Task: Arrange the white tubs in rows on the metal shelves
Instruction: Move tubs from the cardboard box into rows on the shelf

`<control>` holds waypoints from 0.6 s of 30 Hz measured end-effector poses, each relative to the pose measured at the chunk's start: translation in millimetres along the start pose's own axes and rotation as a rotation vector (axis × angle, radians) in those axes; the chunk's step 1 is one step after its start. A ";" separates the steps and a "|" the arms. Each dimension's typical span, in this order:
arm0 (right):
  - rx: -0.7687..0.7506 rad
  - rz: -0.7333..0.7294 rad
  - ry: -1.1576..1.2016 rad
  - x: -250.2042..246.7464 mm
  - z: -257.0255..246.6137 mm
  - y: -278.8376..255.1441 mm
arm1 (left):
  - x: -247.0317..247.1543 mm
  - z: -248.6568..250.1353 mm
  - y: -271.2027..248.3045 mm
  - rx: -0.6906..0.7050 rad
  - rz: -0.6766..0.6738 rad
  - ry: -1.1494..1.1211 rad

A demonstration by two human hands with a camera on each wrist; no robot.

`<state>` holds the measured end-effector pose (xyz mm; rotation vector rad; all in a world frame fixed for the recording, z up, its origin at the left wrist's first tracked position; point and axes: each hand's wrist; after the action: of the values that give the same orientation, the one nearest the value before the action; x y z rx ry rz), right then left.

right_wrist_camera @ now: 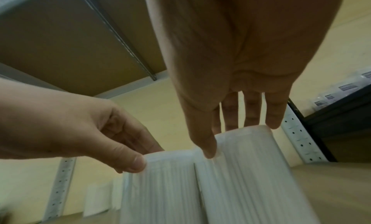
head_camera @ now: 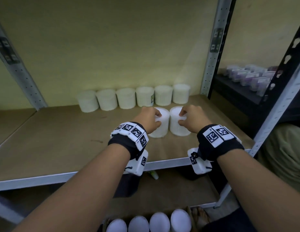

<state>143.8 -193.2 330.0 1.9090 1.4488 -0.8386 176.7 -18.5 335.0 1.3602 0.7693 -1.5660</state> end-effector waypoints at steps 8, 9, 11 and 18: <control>-0.006 0.012 -0.082 -17.2 23.7 62.1 | 10.6 17.5 74.6 0.045 0.017 0.012; -0.010 0.013 -0.084 -18.0 26.2 67.6 | 11.8 18.7 81.1 0.045 0.009 0.009; -0.023 0.019 -0.107 -20.1 30.0 79.8 | 14.5 19.7 96.0 0.041 0.009 0.010; -0.017 0.002 -0.093 -24.4 37.0 113.7 | 23.1 21.0 130.1 0.038 0.051 0.000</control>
<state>244.3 -262.4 335.2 1.8336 1.3943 -0.8997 286.3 -95.0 329.6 1.3967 0.7026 -1.5485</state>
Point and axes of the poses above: each hand's wrist, its own y-axis towards the middle knuckle, its own x-axis out of the palm, z = x × y, and after that the axes turned 12 degrees about y, right-handed
